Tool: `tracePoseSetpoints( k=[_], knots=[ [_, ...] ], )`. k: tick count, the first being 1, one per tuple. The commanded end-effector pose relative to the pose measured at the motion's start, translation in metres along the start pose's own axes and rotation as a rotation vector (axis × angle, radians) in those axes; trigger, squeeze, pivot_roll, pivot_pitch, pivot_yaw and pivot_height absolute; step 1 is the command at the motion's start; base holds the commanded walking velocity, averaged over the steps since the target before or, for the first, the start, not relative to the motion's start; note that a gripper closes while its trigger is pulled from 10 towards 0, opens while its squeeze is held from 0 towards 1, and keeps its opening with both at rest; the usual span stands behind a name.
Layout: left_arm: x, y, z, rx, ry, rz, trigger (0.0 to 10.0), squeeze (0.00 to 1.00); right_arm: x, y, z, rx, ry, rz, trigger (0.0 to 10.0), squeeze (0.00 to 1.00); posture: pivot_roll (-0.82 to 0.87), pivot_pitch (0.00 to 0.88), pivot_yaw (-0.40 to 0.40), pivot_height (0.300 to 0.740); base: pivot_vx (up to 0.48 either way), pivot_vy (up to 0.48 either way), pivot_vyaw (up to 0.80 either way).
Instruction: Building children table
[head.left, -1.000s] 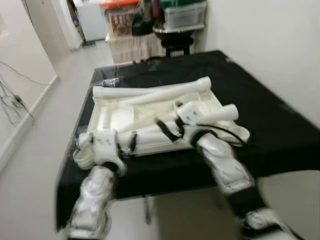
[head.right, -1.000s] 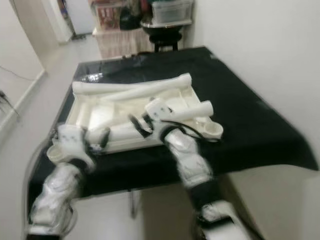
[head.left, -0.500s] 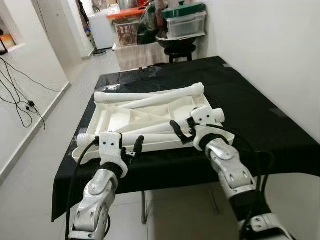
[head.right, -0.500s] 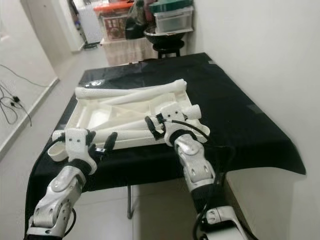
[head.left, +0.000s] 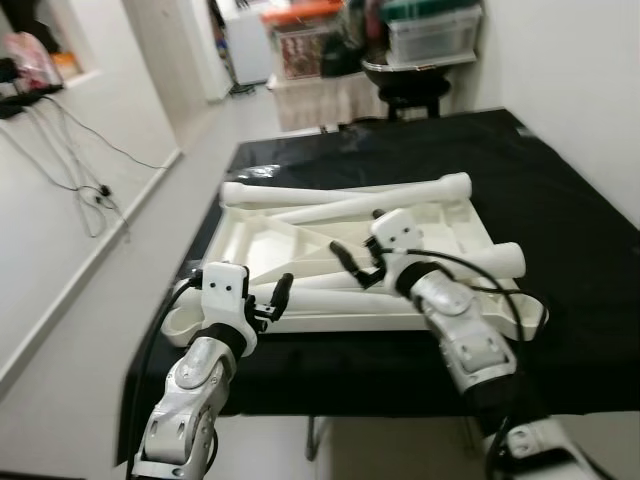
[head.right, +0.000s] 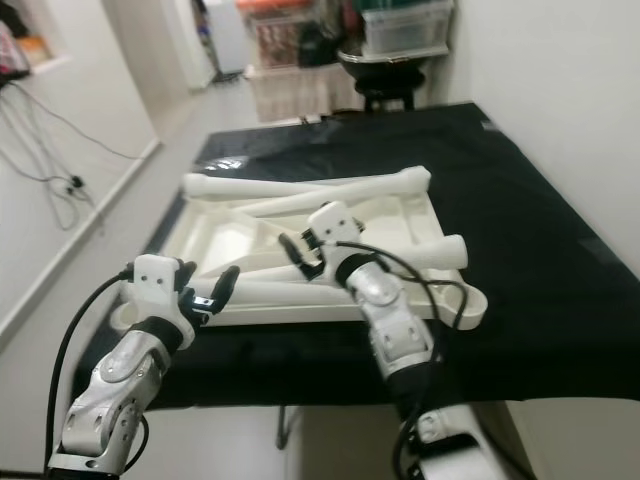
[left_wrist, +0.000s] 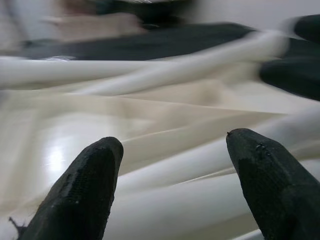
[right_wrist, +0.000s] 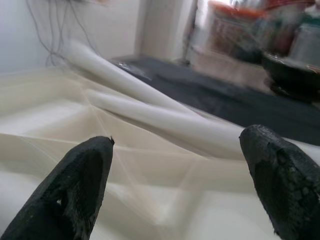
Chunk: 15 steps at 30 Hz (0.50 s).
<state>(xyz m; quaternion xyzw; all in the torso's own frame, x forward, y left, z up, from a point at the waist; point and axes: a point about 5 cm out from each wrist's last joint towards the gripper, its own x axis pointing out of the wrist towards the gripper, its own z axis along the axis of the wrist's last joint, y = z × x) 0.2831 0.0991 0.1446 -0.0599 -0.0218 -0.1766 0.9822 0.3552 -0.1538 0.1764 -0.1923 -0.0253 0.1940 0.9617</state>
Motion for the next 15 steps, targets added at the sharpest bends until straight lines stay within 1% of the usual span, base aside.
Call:
tracePoseSetpoints(
  k=[1, 7, 10, 11, 12, 13, 14, 15],
  knots=[
    [-0.008, 0.011, -0.003, 0.037, 0.015, 0.024, 10.0, 0.00, 0.008, 0.017, 0.015, -0.004, -0.058, 0.089, 10.0, 0.00, -0.12, 0.000, 0.094, 0.740, 0.000, -0.458, 0.00],
    [-0.009, 0.007, -0.005, -0.007, 0.011, 0.001, 10.0, 0.00, 0.006, 0.015, 0.018, -0.058, -0.059, 0.143, 10.0, 0.00, -0.12, 0.000, 0.091, 0.740, 0.000, -0.452, 0.00],
    [-0.009, 0.004, -0.005, -0.046, 0.012, -0.019, 10.0, 0.00, 0.004, 0.014, 0.020, -0.116, -0.032, 0.219, 10.0, 0.00, -0.11, 0.000, 0.092, 0.740, 0.000, 0.000, 0.00],
    [-0.010, 0.000, -0.006, -0.051, 0.026, -0.047, 10.0, 0.00, 0.003, 0.012, 0.021, -0.163, -0.016, 0.246, 10.0, 0.00, -0.12, 0.000, 0.091, 0.740, 0.000, 0.000, 0.00],
    [-0.010, 0.000, -0.006, -0.051, 0.026, -0.047, 10.0, 0.00, 0.003, 0.012, 0.021, -0.163, -0.016, 0.246, 10.0, 0.00, -0.12, 0.000, 0.091, 0.740, 0.000, 0.000, 0.00],
    [-0.011, -0.003, -0.009, -0.050, 0.039, -0.073, 10.0, 0.00, 0.002, 0.010, 0.022, -0.221, 0.008, 0.264, 10.0, 0.00, -0.12, 0.000, 0.090, 0.740, 0.000, 0.000, 0.00],
    [-0.011, -0.003, -0.009, -0.050, 0.039, -0.073, 10.0, 0.00, 0.002, 0.010, 0.022, -0.221, 0.008, 0.264, 10.0, 0.00, -0.12, 0.000, 0.090, 0.740, 0.000, 0.000, 0.00],
    [-0.013, -0.005, -0.011, -0.049, 0.053, -0.093, 10.0, 0.00, 0.001, 0.007, 0.023, -0.269, 0.027, 0.290, 10.0, 0.00, -0.12, 0.000, 0.087, 0.740, 0.000, 0.000, 0.00]
  ],
)
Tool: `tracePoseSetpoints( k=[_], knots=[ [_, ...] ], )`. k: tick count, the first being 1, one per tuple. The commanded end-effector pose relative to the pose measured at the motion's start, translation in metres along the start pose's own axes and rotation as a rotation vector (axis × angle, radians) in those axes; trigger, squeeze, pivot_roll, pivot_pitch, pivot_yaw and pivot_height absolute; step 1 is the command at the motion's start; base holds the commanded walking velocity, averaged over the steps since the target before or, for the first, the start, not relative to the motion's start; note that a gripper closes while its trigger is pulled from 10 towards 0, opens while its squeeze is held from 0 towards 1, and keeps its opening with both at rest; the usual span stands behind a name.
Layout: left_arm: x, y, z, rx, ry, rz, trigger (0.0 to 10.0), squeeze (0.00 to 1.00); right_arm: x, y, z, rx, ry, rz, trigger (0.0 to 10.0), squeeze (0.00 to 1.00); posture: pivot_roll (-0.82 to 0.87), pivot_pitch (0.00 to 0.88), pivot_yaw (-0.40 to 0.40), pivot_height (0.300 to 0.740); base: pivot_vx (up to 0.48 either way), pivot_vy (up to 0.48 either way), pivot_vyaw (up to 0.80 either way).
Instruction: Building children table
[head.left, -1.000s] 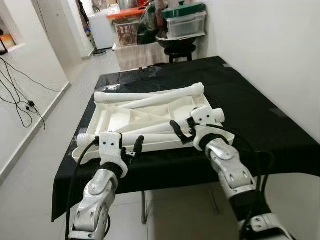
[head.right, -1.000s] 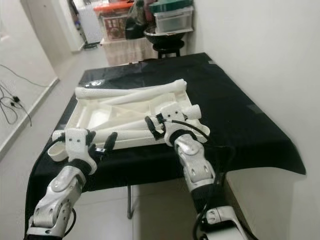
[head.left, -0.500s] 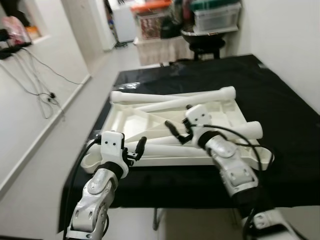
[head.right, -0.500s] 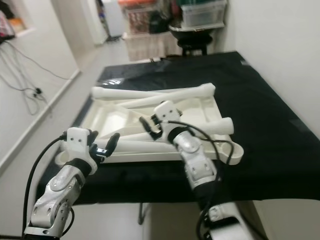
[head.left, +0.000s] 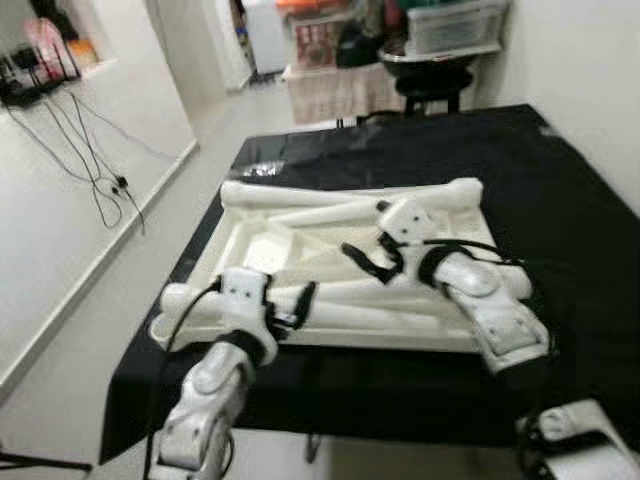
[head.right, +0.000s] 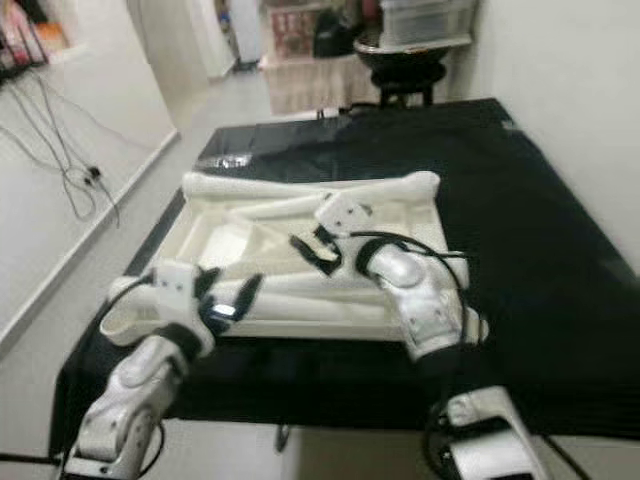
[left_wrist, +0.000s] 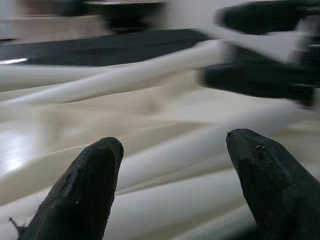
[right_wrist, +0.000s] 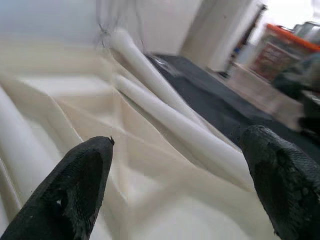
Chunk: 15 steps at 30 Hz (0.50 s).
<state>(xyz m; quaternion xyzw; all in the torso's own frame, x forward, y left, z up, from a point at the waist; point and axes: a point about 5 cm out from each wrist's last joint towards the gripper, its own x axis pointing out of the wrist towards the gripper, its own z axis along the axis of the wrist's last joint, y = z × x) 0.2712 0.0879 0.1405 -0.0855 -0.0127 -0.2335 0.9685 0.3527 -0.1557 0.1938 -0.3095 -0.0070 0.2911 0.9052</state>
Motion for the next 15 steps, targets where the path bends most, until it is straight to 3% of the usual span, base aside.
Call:
tracePoseSetpoints(
  k=[1, 3, 5, 6, 8, 9, 11, 15],
  knots=[
    [-0.011, 0.006, -0.013, 0.008, 0.069, 0.000, 10.0, 0.00, 0.002, 0.006, 0.014, -0.141, 0.014, 0.174, 10.0, 0.00, -0.11, 0.000, 0.079, 0.740, 0.000, 0.000, 0.00],
    [-0.011, 0.006, -0.013, 0.008, 0.069, 0.000, 10.0, 0.00, 0.002, 0.006, 0.014, -0.141, 0.014, 0.174, 10.0, 0.00, -0.11, 0.000, 0.079, 0.740, 0.000, 0.000, 0.00],
    [-0.015, 0.005, -0.019, 0.004, 0.096, -0.017, 10.0, 0.00, -0.002, 0.004, 0.019, -0.199, 0.050, 0.293, 10.0, 0.00, -0.10, 0.000, 0.073, 0.740, 0.000, 0.000, 0.00],
    [-0.015, 0.005, -0.019, 0.004, 0.096, -0.017, 10.0, 0.00, -0.002, 0.004, 0.019, -0.199, 0.050, 0.293, 10.0, 0.00, -0.10, 0.000, 0.073, 0.740, 0.000, 0.000, 0.00],
    [-0.021, 0.002, -0.027, 0.008, 0.141, -0.057, 10.0, 0.00, -0.006, 0.000, 0.020, -0.283, 0.151, 0.445, 10.0, 0.00, -0.10, 0.000, 0.063, 0.740, 0.000, 0.000, 0.00],
    [-0.021, 0.002, -0.027, 0.008, 0.141, -0.057, 10.0, 0.00, -0.006, 0.000, 0.020, -0.283, 0.151, 0.445, 10.0, 0.00, -0.10, 0.000, 0.063, 0.740, 0.000, 0.000, 0.00],
    [-0.027, -0.001, -0.035, 0.022, 0.182, -0.089, 10.0, 0.00, -0.005, -0.007, 0.019, -0.358, 0.292, 0.543, 10.0, 0.00, -0.09, 0.000, 0.055, 0.740, 0.000, 0.000, 0.00],
    [-0.032, 0.000, -0.038, 0.031, 0.202, -0.093, 10.0, 0.00, -0.001, -0.014, 0.020, -0.415, 0.395, 0.574, 10.0, 0.00, -0.09, 0.000, 0.050, 0.740, 0.000, 0.000, 0.00]
  ],
)
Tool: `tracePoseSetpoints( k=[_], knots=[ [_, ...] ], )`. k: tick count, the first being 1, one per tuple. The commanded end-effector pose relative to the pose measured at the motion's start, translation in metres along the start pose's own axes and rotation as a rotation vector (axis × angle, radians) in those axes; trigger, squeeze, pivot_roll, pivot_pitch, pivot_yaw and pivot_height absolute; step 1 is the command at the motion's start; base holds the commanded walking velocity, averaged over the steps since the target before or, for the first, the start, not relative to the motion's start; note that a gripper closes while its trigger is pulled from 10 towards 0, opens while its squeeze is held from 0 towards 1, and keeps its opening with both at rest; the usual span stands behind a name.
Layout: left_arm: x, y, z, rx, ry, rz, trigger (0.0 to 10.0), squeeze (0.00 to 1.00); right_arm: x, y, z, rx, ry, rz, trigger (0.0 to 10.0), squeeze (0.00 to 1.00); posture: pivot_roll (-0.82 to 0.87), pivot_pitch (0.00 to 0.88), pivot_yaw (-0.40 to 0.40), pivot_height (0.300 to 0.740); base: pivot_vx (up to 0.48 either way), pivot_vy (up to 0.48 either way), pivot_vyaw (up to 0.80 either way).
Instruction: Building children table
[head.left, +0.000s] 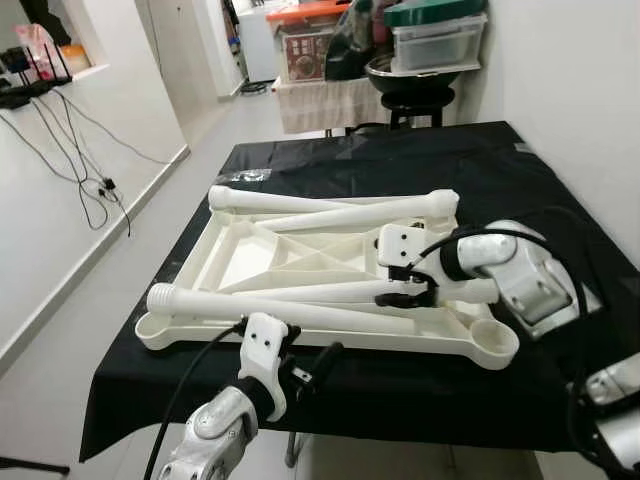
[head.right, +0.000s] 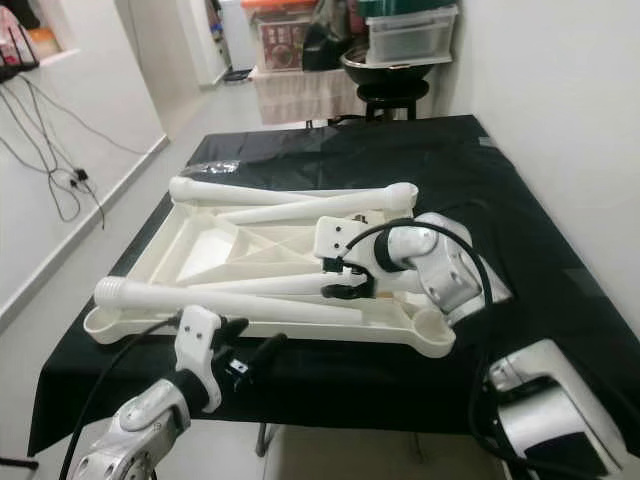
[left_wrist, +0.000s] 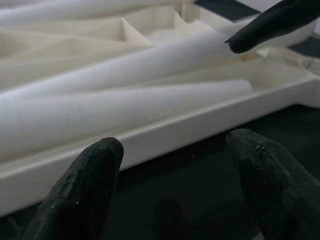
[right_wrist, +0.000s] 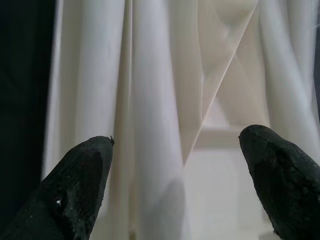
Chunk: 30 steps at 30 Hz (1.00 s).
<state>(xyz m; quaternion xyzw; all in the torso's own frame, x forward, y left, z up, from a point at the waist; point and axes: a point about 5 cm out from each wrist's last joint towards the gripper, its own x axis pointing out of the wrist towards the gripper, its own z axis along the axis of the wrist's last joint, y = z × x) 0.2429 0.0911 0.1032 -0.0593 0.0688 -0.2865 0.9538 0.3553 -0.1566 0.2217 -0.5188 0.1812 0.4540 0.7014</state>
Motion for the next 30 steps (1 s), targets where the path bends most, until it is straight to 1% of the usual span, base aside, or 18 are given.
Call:
tracePoseSetpoints(
  k=[1, 2, 3, 5, 6, 8, 9, 12, 13, 14, 16, 17, 18, 19, 21, 22, 30],
  knots=[
    [-0.005, 0.004, -0.004, 0.021, 0.032, 0.008, 10.0, 0.00, 0.006, -0.001, 0.002, -0.035, 0.063, 0.055, 10.0, 0.00, -0.09, 0.000, 0.048, 0.740, 0.000, 0.000, 0.00],
    [-0.006, 0.005, -0.006, 0.028, 0.040, 0.011, 10.0, 0.00, 0.008, -0.004, 0.001, -0.044, 0.120, 0.072, 10.0, 0.00, -0.09, 0.000, 0.045, 0.740, 0.000, 0.000, 0.00],
    [-0.006, 0.005, -0.006, 0.028, 0.040, 0.011, 10.0, 0.00, 0.008, -0.004, 0.001, -0.044, 0.120, 0.072, 10.0, 0.00, -0.09, 0.000, 0.045, 0.740, 0.000, 0.000, 0.00],
    [-0.007, 0.005, -0.007, 0.032, 0.044, 0.011, 10.0, 0.00, 0.011, -0.009, -0.001, -0.067, 0.217, 0.096, 10.0, 0.00, -0.09, 0.000, 0.038, 0.740, 0.000, 0.000, 0.00],
    [-0.007, 0.005, -0.007, 0.032, 0.044, 0.011, 10.0, 0.00, 0.011, -0.009, -0.001, -0.067, 0.217, 0.096, 10.0, 0.00, -0.09, 0.000, 0.038, 0.740, 0.000, 0.000, 0.00],
    [-0.008, 0.002, -0.007, 0.032, 0.042, 0.007, 10.0, 0.00, 0.013, -0.011, -0.006, -0.091, 0.292, 0.117, 10.0, 0.00, -0.08, 0.000, 0.036, 0.740, 0.000, 0.000, 0.00],
    [-0.008, 0.002, -0.007, 0.032, 0.042, 0.007, 10.0, 0.00, 0.013, -0.011, -0.006, -0.091, 0.292, 0.117, 10.0, 0.00, -0.08, 0.000, 0.036, 0.740, 0.000, 0.000, 0.00],
    [-0.008, -0.001, -0.005, 0.037, 0.037, -0.002, 10.0, 0.00, 0.013, -0.011, -0.010, -0.112, 0.364, 0.169, 10.0, 0.00, -0.08, 0.000, 0.025, 0.740, 0.000, 0.000, 0.00],
    [-0.008, -0.001, -0.005, 0.037, 0.037, -0.002, 10.0, 0.00, 0.013, -0.011, -0.010, -0.112, 0.364, 0.169, 10.0, 0.00, -0.08, 0.000, 0.025, 0.740, 0.000, 0.000, 0.00],
    [-0.008, -0.002, -0.004, 0.039, 0.035, -0.004, 10.0, 0.00, 0.012, -0.010, -0.012, -0.117, 0.377, 0.195, 10.0, 0.00, -0.08, 0.000, 0.025, 0.740, 0.000, 0.000, 0.00],
    [-0.008, -0.003, -0.003, 0.044, 0.032, -0.008, 10.0, 0.00, 0.012, -0.010, -0.016, -0.124, 0.421, 0.198, 10.0, 0.00, -0.08, 0.000, 0.021, 0.740, 0.000, 0.000, 0.00],
    [-0.007, -0.003, -0.002, 0.047, 0.029, -0.008, 10.0, 0.00, 0.013, -0.010, -0.018, -0.128, 0.443, 0.193, 5.5, 0.00, -0.08, 0.000, 0.020, 0.740, 0.000, 0.000, 0.00],
    [-0.006, -0.003, -0.001, 0.049, 0.027, -0.008, 10.0, 0.00, 0.014, -0.009, -0.020, -0.131, 0.458, 0.190, 5.5, 0.00, -0.08, 0.000, 0.020, 0.740, 0.000, 0.000, 0.00],
    [-0.005, -0.003, 0.000, 0.051, 0.022, -0.008, 10.0, 0.00, 0.015, -0.010, -0.021, -0.137, 0.475, 0.187, 1.8, 0.00, -0.08, 0.000, 0.019, 0.740, 0.000, 0.000, 0.00],
    [-0.005, -0.003, 0.001, 0.052, 0.019, -0.008, 10.0, 0.00, 0.016, -0.010, -0.022, -0.140, 0.485, 0.184, 1.8, 0.00, -0.08, 0.000, 0.019, 0.740, 0.000, 0.000, 0.00],
    [-0.005, -0.003, 0.003, 0.051, 0.013, -0.009, 10.0, 0.00, 0.017, -0.010, -0.023, -0.143, 0.494, 0.180, 0.0, 0.00, -0.08, 0.000, 0.020, 0.740, 0.000, 0.000, 0.00],
    [-0.003, -0.005, 0.007, 0.059, 0.000, -0.021, 10.0, 0.00, 0.021, -0.006, -0.028, -0.168, 0.540, 0.187, 0.0, 0.00, -0.08, 0.000, 0.018, 0.740, 0.000, 0.000, 0.00]
  ],
)
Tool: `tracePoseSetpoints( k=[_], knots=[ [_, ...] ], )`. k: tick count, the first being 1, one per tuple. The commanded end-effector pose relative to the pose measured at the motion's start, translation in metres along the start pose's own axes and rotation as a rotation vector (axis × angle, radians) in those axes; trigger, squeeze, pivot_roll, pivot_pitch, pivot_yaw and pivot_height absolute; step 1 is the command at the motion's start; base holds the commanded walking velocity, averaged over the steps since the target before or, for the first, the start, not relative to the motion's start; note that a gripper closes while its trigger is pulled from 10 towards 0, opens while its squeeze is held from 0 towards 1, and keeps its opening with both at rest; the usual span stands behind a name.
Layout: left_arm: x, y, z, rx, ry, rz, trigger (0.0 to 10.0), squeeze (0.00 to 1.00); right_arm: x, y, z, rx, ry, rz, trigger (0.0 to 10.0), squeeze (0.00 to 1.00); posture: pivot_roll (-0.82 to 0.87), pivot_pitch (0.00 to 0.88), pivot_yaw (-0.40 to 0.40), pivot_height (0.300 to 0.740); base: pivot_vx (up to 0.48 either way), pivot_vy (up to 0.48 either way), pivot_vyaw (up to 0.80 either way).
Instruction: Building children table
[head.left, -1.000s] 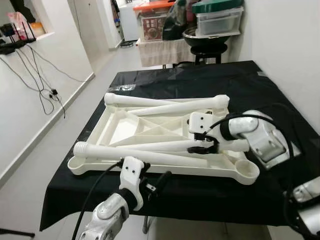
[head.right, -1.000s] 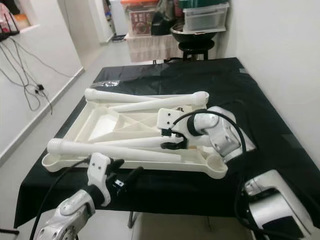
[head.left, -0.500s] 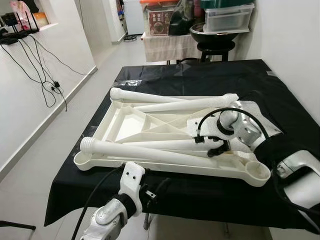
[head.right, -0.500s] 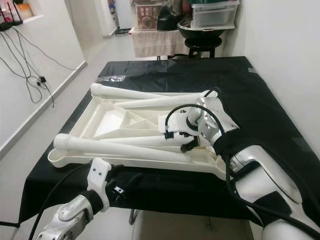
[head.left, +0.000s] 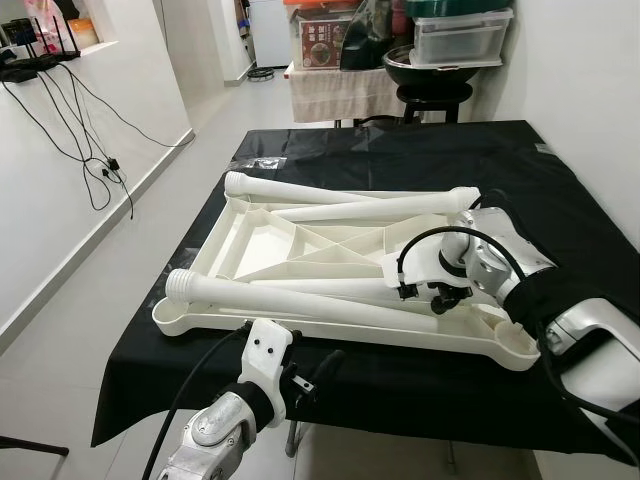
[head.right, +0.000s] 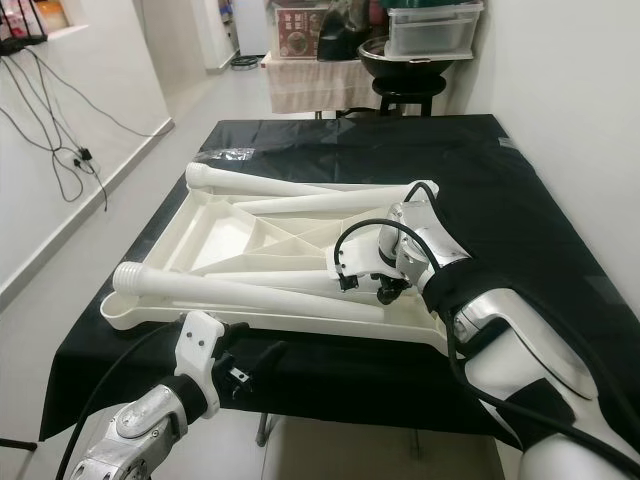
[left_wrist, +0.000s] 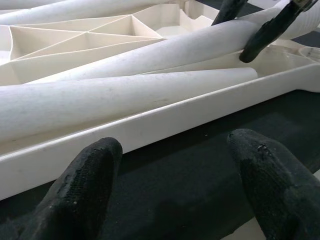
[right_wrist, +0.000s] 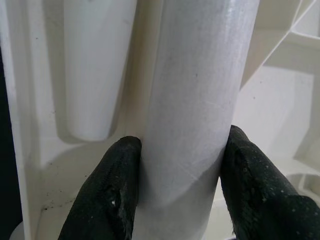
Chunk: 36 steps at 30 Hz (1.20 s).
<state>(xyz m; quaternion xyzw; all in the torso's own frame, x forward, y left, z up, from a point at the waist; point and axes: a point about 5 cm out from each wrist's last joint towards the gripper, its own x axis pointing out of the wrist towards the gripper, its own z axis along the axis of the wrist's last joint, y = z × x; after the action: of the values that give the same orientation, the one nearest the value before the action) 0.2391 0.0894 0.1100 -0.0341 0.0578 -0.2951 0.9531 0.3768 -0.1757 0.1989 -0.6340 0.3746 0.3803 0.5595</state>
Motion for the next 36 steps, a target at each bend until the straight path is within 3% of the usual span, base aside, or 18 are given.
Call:
tracePoseSetpoints(
  k=[1, 7, 12, 22, 24, 27, 28, 30, 31, 33, 34, 35, 36],
  knots=[
    [0.000, 0.000, 0.001, 0.004, 0.005, -0.006, 10.0, 0.00, 0.001, -0.001, 0.003, -0.055, 0.035, -0.012, 0.0, 0.00, -0.08, 0.000, 0.018, 0.740, 0.000, 0.000, 0.00],
    [0.002, 0.000, 0.007, 0.013, -0.013, -0.006, 10.0, 0.00, 0.001, -0.001, 0.000, -0.040, 0.032, -0.040, 0.0, 0.00, -0.08, 0.000, 0.015, 0.740, 0.000, 0.000, 0.00],
    [0.005, 0.005, 0.022, 0.033, -0.067, 0.003, 10.0, 0.00, -0.026, -0.022, -0.012, 0.138, -0.091, -0.175, 0.0, 0.00, -0.09, 0.000, 0.030, 0.740, 0.000, 0.000, 0.00],
    [0.008, 0.006, 0.038, 0.058, -0.105, -0.015, 10.0, 0.00, -0.056, -0.027, -0.034, 0.277, -0.248, -0.204, 0.0, 0.00, -0.11, 0.000, 0.051, 0.740, 0.000, 0.000, 0.00],
    [0.010, 0.010, 0.052, 0.066, -0.157, 0.004, 10.0, 0.00, -0.061, -0.027, -0.038, 0.357, -0.345, -0.223, 0.0, 0.00, -0.11, 0.000, 0.053, 0.740, 0.000, 0.000, 0.00],
    [0.010, 0.011, 0.057, 0.066, -0.177, 0.014, 10.0, 0.00, -0.061, -0.028, -0.038, 0.383, -0.376, -0.232, 0.0, 0.00, -0.11, 0.000, 0.053, 0.740, 0.000, 0.000, 0.00],
    [0.011, 0.021, 0.075, 0.065, -0.255, 0.079, 10.0, 0.00, -0.059, -0.030, -0.031, 0.480, -0.489, -0.263, 0.0, 0.00, -0.10, 0.000, 0.056, 0.740, 0.000, 0.000, 0.00],
    [0.011, 0.021, 0.075, 0.065, -0.255, 0.079, 10.0, 0.00, -0.059, -0.030, -0.031, 0.480, -0.489, -0.263, 0.0, 0.00, -0.10, 0.000, 0.056, 0.740, 0.000, 0.000, 0.00],
    [0.007, 0.041, 0.110, 0.015, -0.414, 0.187, 10.0, 0.00, -0.051, -0.029, -0.012, 0.639, -0.704, -0.261, 0.0, 0.00, -0.10, 0.000, 0.062, 0.740, 0.000, 0.000, 0.00],
    [0.007, 0.041, 0.110, 0.015, -0.414, 0.187, 10.0, 0.00, -0.051, -0.029, -0.012, 0.639, -0.704, -0.261, 0.0, 0.00, -0.10, 0.000, 0.062, 0.740, 0.000, 0.000, 0.00],
    [0.003, 0.049, 0.123, -0.024, -0.487, 0.214, 10.0, 1.00, -0.047, -0.027, -0.002, 0.697, -0.794, -0.261, 0.0, 0.00, -0.10, 0.000, 0.070, 0.740, 0.000, 0.000, 0.00],
    [0.000, 0.057, 0.133, -0.055, -0.533, 0.243, 10.0, 1.00, -0.045, -0.023, 0.009, 0.704, -0.860, -0.268, 0.0, 0.00, -0.10, 0.000, 0.080, 0.740, 0.000, 0.000, 0.00],
    [0.000, 0.057, 0.133, -0.055, -0.533, 0.243, 10.0, 1.00, -0.045, -0.023, 0.009, 0.704, -0.860, -0.268, 0.0, 0.00, -0.10, 0.000, 0.080, 0.740, 0.000, 0.000, 0.00]
  ],
)
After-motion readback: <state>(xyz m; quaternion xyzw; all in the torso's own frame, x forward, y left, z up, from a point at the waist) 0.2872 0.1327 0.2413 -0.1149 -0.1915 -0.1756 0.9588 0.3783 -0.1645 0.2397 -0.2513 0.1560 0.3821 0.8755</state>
